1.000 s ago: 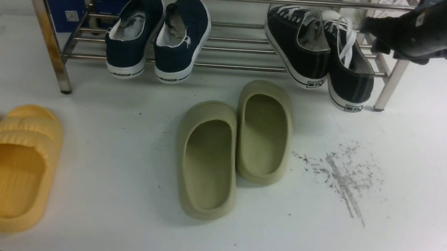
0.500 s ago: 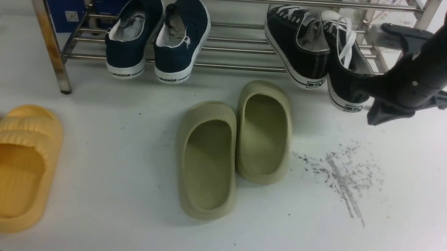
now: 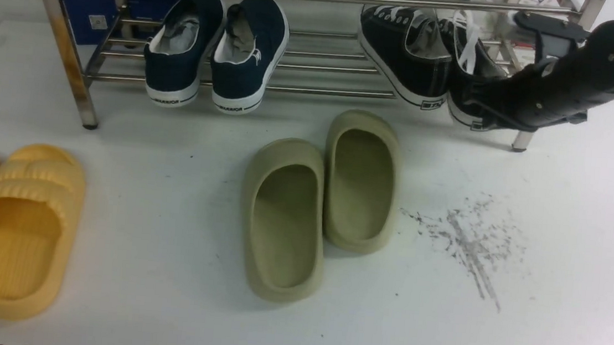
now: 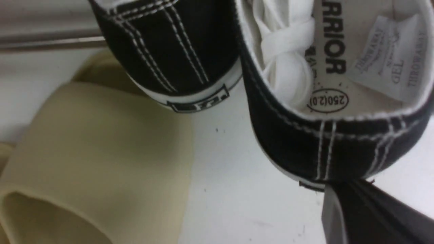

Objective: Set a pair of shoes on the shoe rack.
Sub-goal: Use the right arm to put a shoe into the shoe rack

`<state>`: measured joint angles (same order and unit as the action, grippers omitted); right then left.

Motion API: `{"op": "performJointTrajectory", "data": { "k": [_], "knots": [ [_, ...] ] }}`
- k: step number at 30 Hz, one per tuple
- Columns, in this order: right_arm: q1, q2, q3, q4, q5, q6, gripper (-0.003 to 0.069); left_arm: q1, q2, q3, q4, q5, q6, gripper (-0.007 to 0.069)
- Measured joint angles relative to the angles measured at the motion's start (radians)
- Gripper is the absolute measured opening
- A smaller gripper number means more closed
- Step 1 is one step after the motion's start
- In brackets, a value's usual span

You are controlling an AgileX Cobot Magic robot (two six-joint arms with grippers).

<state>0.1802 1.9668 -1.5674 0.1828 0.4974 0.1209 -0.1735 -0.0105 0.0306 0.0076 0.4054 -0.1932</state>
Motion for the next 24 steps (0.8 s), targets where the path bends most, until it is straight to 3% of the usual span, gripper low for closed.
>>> {"op": "performJointTrajectory", "data": {
  "k": [9, 24],
  "knots": [
    [0.000, 0.001, 0.000, 0.002, -0.072, 0.000, -0.0001, 0.000, 0.000, 0.000, 0.000, 0.000, 0.000, 0.0239],
    [0.000, -0.108, -0.003, 0.006, 0.100, 0.000, 0.0006, 0.000, 0.000, 0.000, 0.000, 0.000, 0.000, 0.0239]
  ]
}}
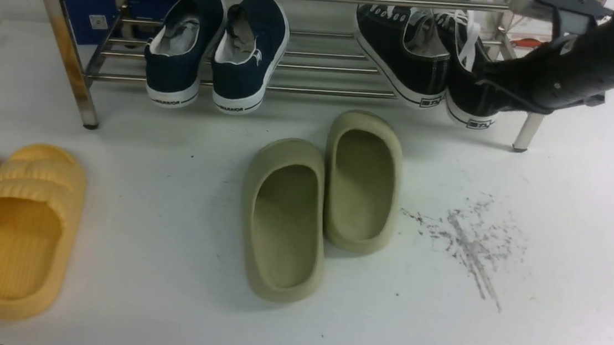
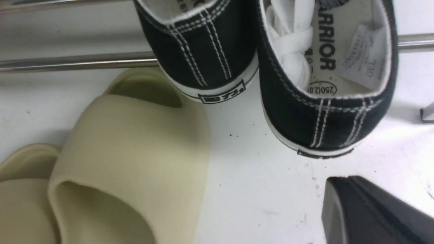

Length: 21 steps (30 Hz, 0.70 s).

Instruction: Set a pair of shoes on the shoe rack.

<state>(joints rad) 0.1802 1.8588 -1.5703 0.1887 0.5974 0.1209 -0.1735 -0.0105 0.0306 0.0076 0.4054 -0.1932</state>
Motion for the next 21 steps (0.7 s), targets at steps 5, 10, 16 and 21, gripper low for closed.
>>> {"op": "performJointTrajectory", "data": {
  "k": [5, 10, 16, 21],
  "knots": [
    [0.000, -0.119, 0.000, -0.047, 0.175, 0.000, 0.0008, 0.000, 0.000, 0.000, 0.000, 0.000, 0.000, 0.0239],
    [0.000, -0.305, 0.050, -0.113, 0.346, 0.000, 0.0010, 0.000, 0.000, 0.000, 0.000, 0.000, 0.000, 0.0239],
    [0.000, -0.566, 0.277, -0.115, 0.297, 0.000, 0.0011, 0.000, 0.000, 0.000, 0.000, 0.000, 0.000, 0.0239],
    [0.000, -0.806, 0.542, -0.119, 0.213, 0.000, 0.0015, 0.000, 0.000, 0.000, 0.000, 0.000, 0.000, 0.0239]
  ]
}}
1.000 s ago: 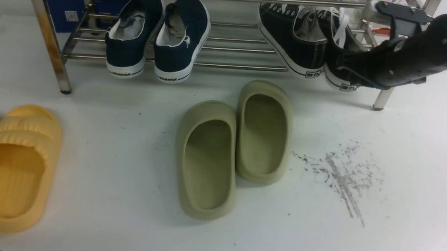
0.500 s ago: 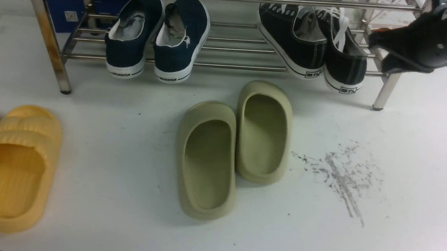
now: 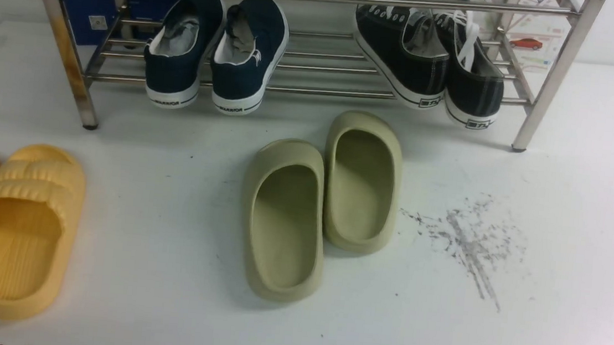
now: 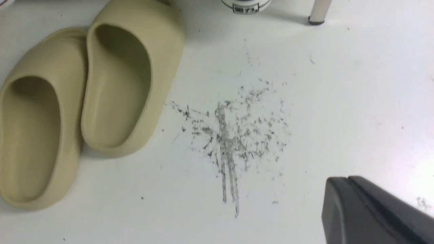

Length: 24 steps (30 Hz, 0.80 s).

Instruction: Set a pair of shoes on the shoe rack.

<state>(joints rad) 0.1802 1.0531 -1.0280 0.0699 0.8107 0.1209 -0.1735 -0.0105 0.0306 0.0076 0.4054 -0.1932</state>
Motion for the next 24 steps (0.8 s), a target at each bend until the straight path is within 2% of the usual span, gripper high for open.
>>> {"op": "performJointTrajectory", "data": {
  "k": [7, 20, 24],
  "knots": [
    [0.000, -0.138, 0.149, -0.001, 0.006, 0.000, 0.0018, 0.000, 0.000, 0.000, 0.000, 0.000, 0.000, 0.0239],
    [0.008, -0.199, 0.164, -0.006, 0.090, 0.000, 0.0029, 0.000, 0.000, 0.000, 0.000, 0.000, 0.000, 0.0239],
    [-0.028, -0.331, 0.187, -0.055, 0.010, -0.047, 0.0036, 0.000, 0.000, 0.000, 0.000, 0.000, 0.000, 0.0239]
  ]
}}
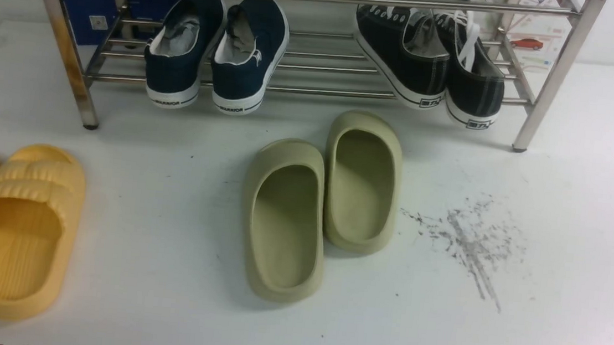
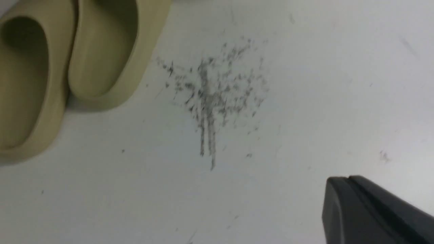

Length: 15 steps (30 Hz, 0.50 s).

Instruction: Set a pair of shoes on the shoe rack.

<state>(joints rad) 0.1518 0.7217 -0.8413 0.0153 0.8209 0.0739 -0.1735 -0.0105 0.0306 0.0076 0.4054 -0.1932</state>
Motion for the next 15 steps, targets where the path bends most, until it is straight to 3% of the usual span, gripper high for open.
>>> {"op": "performJointTrajectory", "data": {
  "k": [2, 7, 15],
  "knots": [
    [-0.009, -0.042, 0.023, -0.015, -0.048, -0.017, 0.0037, 0.000, 0.000, 0.000, 0.000, 0.000, 0.000, 0.0239],
    [-0.054, -0.325, 0.339, -0.044, -0.316, -0.074, 0.0047, 0.000, 0.000, 0.000, 0.000, 0.000, 0.000, 0.0239],
    [-0.158, -0.702, 0.808, -0.053, -0.347, -0.074, 0.0057, 0.000, 0.000, 0.000, 0.000, -0.001, 0.000, 0.0239]
  ]
}}
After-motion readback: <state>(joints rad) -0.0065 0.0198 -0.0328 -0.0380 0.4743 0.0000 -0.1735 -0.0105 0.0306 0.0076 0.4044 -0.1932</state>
